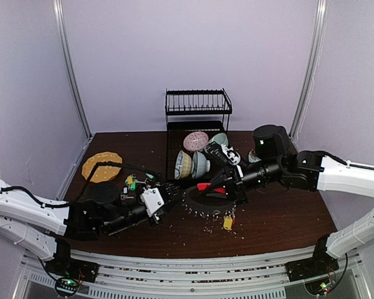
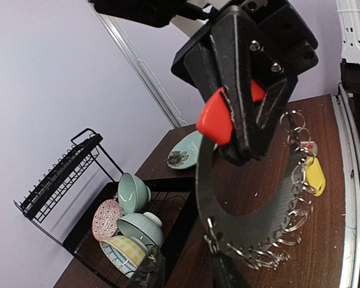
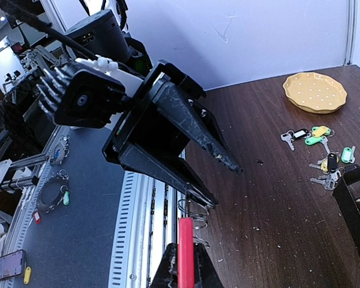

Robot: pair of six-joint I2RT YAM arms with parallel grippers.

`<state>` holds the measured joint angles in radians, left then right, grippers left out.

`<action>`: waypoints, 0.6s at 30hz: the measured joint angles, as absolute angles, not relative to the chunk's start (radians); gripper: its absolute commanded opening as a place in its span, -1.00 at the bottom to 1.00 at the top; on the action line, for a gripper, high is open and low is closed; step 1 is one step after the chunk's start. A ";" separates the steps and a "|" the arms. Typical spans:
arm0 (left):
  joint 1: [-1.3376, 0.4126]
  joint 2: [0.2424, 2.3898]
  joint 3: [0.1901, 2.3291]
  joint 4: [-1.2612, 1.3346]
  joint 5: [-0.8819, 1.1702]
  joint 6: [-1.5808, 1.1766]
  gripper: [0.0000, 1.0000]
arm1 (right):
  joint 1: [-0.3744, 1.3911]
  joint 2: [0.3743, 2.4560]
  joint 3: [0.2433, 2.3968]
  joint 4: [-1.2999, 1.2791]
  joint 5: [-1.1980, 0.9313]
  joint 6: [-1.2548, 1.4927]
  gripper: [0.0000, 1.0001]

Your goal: Put the keys on the keyring

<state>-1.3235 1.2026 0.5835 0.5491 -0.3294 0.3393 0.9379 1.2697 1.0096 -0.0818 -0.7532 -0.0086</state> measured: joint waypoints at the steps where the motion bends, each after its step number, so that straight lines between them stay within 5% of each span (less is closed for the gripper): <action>1: -1.324 1.203 0.583 0.553 -0.328 0.342 -0.33 | 0.937 1.270 1.010 -0.082 -0.757 -0.011 -1.00; 11: -1.338 1.190 0.546 0.628 -0.268 0.364 -0.55 | 0.939 1.269 1.010 -0.072 -0.825 -0.020 -1.00; 18: -1.355 1.205 0.546 0.644 -0.261 0.393 -0.93 | 0.944 1.268 1.010 -0.065 -0.847 -0.023 -1.00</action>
